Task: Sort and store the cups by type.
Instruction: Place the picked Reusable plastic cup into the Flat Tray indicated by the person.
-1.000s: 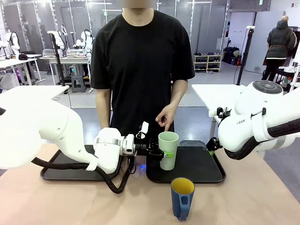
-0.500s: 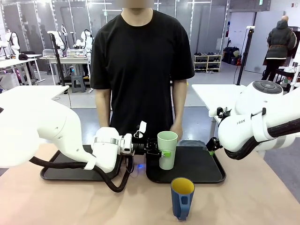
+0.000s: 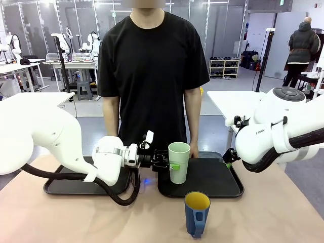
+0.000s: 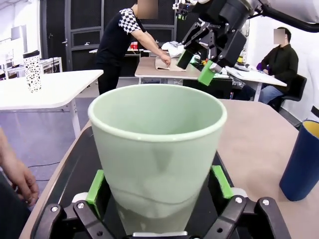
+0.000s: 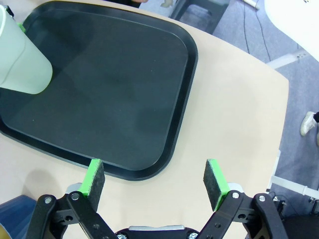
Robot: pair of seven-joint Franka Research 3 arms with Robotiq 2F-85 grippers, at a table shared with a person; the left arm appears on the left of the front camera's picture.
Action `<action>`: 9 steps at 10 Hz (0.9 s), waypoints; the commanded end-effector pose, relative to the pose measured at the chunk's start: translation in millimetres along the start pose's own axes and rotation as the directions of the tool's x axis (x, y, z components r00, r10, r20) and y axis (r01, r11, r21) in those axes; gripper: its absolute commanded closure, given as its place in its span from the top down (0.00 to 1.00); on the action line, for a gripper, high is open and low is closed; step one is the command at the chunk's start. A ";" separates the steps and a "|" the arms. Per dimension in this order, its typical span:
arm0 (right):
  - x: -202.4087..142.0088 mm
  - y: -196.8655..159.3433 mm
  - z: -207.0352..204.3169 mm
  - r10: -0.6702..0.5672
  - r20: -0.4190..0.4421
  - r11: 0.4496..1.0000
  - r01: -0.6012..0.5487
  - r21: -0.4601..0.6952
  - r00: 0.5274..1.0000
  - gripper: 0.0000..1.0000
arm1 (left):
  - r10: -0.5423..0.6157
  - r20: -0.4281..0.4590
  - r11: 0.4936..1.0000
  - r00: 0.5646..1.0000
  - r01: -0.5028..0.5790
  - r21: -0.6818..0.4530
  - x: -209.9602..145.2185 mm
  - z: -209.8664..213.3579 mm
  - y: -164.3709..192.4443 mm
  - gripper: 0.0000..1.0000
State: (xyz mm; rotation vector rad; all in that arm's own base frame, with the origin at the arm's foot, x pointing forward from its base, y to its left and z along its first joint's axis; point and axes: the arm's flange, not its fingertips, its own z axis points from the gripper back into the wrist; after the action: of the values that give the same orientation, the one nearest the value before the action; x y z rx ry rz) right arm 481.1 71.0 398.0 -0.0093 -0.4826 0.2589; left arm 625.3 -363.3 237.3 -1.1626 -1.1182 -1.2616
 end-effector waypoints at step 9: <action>-1.5 -0.1 -0.3 0.004 0.001 1.000 -0.004 -0.002 1.000 1.00 | -0.022 -0.096 0.995 0.995 0.031 0.094 7.2 65.3 -44.8 1.00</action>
State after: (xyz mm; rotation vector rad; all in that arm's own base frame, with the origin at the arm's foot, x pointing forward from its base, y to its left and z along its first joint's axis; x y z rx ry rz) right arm 481.1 70.9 398.0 -0.0093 -0.4826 0.2589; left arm 596.8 -300.5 246.8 -1.0447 -1.0833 -1.2696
